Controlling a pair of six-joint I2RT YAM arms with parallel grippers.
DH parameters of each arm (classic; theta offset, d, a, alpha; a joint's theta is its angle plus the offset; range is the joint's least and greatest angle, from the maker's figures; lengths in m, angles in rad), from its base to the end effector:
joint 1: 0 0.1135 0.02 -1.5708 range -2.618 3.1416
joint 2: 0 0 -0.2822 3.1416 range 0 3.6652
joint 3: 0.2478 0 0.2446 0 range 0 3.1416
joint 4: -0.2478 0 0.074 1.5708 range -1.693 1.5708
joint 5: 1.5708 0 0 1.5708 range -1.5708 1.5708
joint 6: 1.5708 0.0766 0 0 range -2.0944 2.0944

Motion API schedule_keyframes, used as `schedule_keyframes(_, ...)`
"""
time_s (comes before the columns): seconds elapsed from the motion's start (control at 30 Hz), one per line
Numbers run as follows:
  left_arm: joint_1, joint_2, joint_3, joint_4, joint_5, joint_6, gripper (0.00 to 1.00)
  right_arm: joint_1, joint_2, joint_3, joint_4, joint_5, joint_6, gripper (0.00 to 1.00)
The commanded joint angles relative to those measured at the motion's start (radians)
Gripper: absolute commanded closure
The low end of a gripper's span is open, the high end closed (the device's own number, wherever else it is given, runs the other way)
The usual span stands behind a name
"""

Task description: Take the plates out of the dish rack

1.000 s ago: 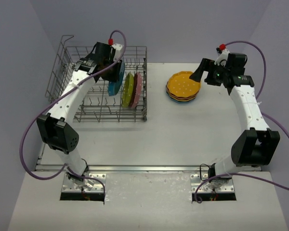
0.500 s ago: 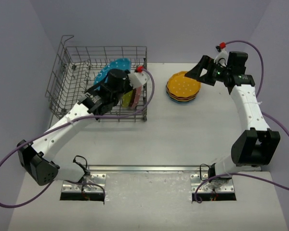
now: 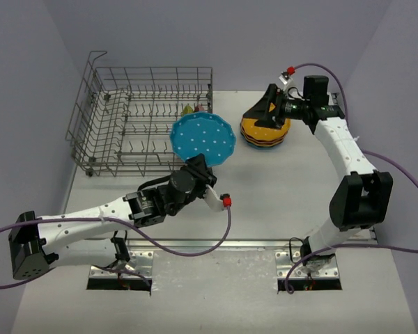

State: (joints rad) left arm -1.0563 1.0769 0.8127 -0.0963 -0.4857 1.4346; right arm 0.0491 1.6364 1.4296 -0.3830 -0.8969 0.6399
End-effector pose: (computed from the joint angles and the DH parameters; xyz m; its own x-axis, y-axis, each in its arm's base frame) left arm 0.1608 -0.2117 0.3080 0.5262 0.8496 0.0361 0.2473 -0.1935 0.9494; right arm 0.3807 0.0786 0.3374 -0.8512 0.3313 -0.4071 -0.2131 0.4907 0.8449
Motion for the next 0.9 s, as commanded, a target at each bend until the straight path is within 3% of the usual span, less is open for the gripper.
schedule_keyframes(0.0, -0.077, -0.05, -0.029, 0.31, -0.054, 0.219, 1.0, 0.094, 0.032, 0.041, -0.022, -0.099, -0.066, 0.01)
schedule_keyframes(0.17, -0.108, -0.024, -0.046, 0.355, -0.048, 0.247, 1.0, 0.144, 0.063, 0.022, -0.058, -0.141, -0.104, 0.04)
schedule_keyframes(0.27, -0.109, -0.006, -0.04, 0.363, -0.047, 0.244, 1.0, 0.169, 0.069, -0.001, -0.047, -0.178, -0.112, 0.17)
schedule_keyframes(0.33, -0.108, -0.002, -0.039, 0.366, -0.046, 0.237, 1.0, 0.174, 0.071, -0.011, -0.05, -0.178, -0.12, 0.33)
schedule_keyframes(0.4, -0.109, 0.003, -0.037, 0.375, -0.052, 0.227, 1.0, 0.173, 0.077, -0.019, -0.055, -0.177, -0.134, 0.6)
schedule_keyframes(0.5, -0.11, 0.006, -0.035, 0.374, -0.065, 0.213, 1.0, 0.175, 0.072, -0.031, -0.054, -0.185, -0.14, 0.92)
schedule_keyframes(0.57, -0.108, 0.006, -0.041, 0.376, -0.072, 0.206, 0.96, 0.172, 0.07, -0.033, -0.049, -0.194, -0.13, 1.0)
schedule_keyframes(0.63, -0.107, 0.004, -0.046, 0.373, -0.081, 0.198, 0.73, 0.162, 0.073, -0.026, -0.044, -0.215, -0.113, 1.0)
schedule_keyframes(0.67, -0.106, 0.003, -0.049, 0.372, -0.085, 0.196, 0.67, 0.156, 0.076, -0.022, -0.043, -0.22, -0.104, 1.0)
schedule_keyframes(0.77, -0.101, -0.01, -0.055, 0.352, -0.097, 0.158, 0.28, 0.104, 0.091, 0.009, -0.035, -0.244, -0.061, 1.0)
schedule_keyframes(0.87, -0.083, -0.023, -0.057, 0.338, -0.113, 0.115, 0.04, 0.015, 0.109, 0.042, 0.011, -0.25, -0.016, 1.0)
